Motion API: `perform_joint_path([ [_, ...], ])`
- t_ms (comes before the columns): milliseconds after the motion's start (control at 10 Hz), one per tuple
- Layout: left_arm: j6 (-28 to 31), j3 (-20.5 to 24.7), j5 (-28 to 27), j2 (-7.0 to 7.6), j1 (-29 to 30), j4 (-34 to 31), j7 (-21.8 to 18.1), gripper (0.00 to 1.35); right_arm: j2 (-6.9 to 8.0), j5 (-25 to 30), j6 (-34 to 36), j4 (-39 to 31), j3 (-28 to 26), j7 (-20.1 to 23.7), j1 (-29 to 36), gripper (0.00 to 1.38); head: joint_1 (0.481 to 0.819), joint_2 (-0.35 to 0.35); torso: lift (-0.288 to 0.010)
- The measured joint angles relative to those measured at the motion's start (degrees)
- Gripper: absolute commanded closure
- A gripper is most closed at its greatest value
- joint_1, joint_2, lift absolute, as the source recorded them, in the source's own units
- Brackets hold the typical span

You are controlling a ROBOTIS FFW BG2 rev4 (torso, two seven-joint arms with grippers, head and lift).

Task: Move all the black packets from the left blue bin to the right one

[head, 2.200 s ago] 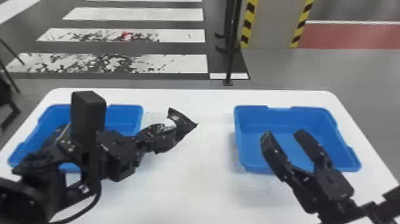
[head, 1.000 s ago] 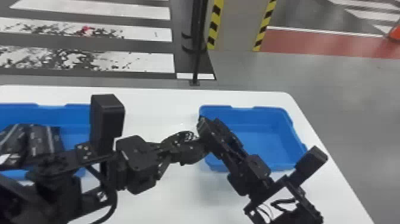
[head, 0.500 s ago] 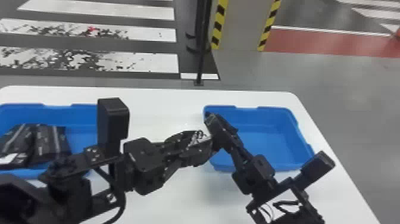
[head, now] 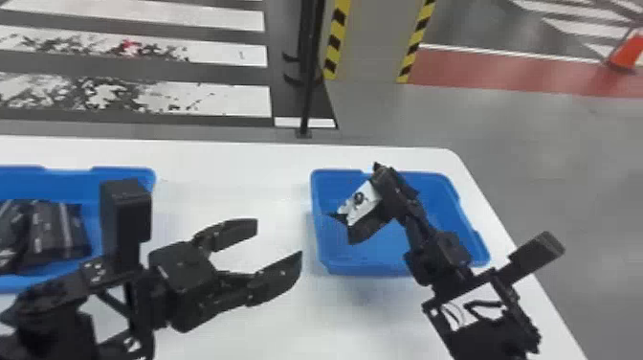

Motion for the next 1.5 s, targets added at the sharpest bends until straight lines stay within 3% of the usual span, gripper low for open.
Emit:
perform_joint_path([
  [300, -0.1, 2.1, 0.6, -0.25, 1.8, -0.7, 0.0, 0.19, -3.52, 3.5, 0.1, 15.2, -6.4, 0.0, -11.0, 1.27, 0.695, -0.3, -0.185],
  [400, 0.0, 3.2, 0.1, -0.54, 2.6, -1.2, 0.0, 0.19, -4.68, 4.7, 1.4, 19.6, -7.2, 0.0, -14.2, 0.98, 0.695, -0.303, -0.185],
  [500, 0.0, 4.6, -0.6, -0.87, 3.2, -1.6, 0.0, 0.19, -5.31, 5.6, 3.4, 22.7, -8.1, -0.2, -16.3, 0.45, 0.695, -0.301, -0.185],
  [600, 0.0, 6.2, -1.0, -1.12, 3.5, -1.8, 0.0, 0.19, -5.4, 6.6, 4.4, 24.2, -9.1, -0.7, -17.0, 0.08, 0.695, -0.297, -0.185],
  [700, 0.0, 7.8, -1.1, -1.25, 3.9, -1.9, 0.0, 0.19, -5.04, 8.0, 4.6, 23.2, -10.3, -1.2, -16.0, 0.07, 0.695, -0.294, -0.185],
  [800, 0.1, 9.6, -1.3, -1.35, 4.4, -2.2, 0.0, 0.19, -4.4, 9.3, 4.6, 19.6, -11.1, -1.8, -13.3, 0.15, 0.695, -0.284, -0.185],
  [900, 0.3, 11.5, -2.3, -1.47, 4.7, -2.7, 0.0, 0.19, -3.38, 11.6, 4.6, 13.3, -11.7, -2.6, -8.9, 0.19, 0.695, -0.277, -0.185],
  [1200, 1.4, 18.4, -6.2, -1.88, 4.2, -3.2, 0.3, 0.19, 0.81, 18.9, -0.3, -3.8, -9.5, -7.5, 6.0, 0.2, 0.695, -0.168, -0.185],
  [1500, 7.8, 22.8, -12.1, -2.1, 2.6, -3.2, 1.3, 0.2, 1.68, 19.4, -2.1, -9.2, -6.3, -7.9, 13.2, 0.2, 0.695, -0.054, -0.185],
])
